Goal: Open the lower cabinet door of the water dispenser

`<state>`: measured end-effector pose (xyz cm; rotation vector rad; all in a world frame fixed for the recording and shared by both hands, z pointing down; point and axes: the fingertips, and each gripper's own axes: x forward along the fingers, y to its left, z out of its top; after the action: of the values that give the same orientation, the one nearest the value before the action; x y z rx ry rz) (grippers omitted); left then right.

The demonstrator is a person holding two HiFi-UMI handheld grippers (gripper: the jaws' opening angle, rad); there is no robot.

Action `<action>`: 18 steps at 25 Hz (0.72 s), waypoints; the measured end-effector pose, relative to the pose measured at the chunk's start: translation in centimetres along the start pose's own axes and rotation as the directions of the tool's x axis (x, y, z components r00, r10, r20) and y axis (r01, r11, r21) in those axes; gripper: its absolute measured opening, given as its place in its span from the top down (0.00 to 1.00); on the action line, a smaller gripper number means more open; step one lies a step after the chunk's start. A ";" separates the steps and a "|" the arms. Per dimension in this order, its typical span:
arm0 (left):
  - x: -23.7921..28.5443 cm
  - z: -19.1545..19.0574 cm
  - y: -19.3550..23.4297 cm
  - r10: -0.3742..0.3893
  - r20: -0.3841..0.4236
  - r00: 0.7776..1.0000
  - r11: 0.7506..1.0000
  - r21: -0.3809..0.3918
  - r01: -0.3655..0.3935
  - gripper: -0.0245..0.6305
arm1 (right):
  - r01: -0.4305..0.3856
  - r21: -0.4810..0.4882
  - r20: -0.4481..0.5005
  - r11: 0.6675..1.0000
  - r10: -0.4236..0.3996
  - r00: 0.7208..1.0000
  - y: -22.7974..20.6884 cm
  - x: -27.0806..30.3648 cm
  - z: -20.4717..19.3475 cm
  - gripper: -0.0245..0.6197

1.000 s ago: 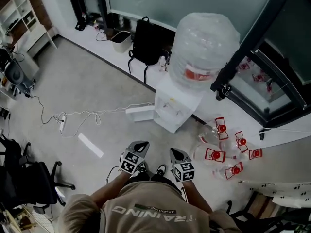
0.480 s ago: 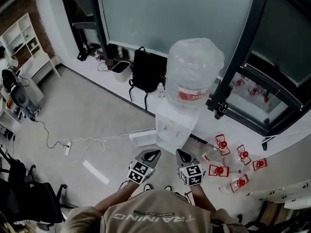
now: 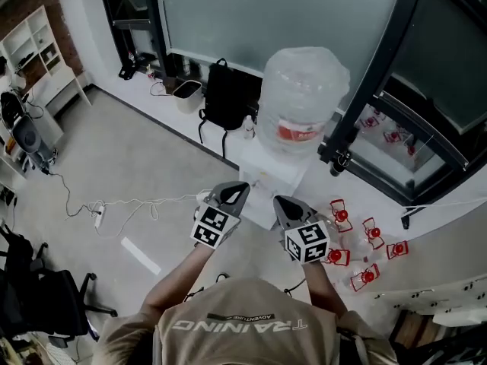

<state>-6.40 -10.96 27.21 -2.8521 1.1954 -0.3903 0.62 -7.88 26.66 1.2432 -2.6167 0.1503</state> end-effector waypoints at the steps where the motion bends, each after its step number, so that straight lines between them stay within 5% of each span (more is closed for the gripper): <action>1: -0.3 1.0 0.5 0.007 0.009 1.000 1.000 -0.005 -0.007 0.95 | 0.012 -0.024 0.020 1.000 -0.012 1.000 -0.1 -0.1 1.2 0.95; 6: -1.9 6.6 2.6 0.068 0.094 0.993 0.996 0.042 -0.072 0.95 | 0.078 -0.048 0.166 0.996 -0.069 0.984 -1.5 -0.8 6.9 0.95; 9: -3.6 8.9 3.8 0.137 0.165 0.977 0.990 -0.007 -0.138 0.95 | 0.088 -0.005 0.246 0.996 -0.084 0.966 -1.8 -1.3 8.7 0.95; 13: -4.9 10.3 3.7 0.139 0.229 0.964 0.988 -0.104 -0.118 0.95 | 0.115 -0.006 0.257 0.993 -0.109 0.960 -1.6 -1.8 8.7 0.95; 18: -4.5 11.8 2.3 0.097 0.240 0.966 0.995 -0.028 -0.093 0.95 | 0.142 0.003 0.242 0.990 -0.139 0.960 -1.7 -2.7 7.8 0.95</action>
<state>-8.18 -10.27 14.53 -2.7408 1.2836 -0.0281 2.28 -8.46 18.45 1.5238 -2.7090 -0.0496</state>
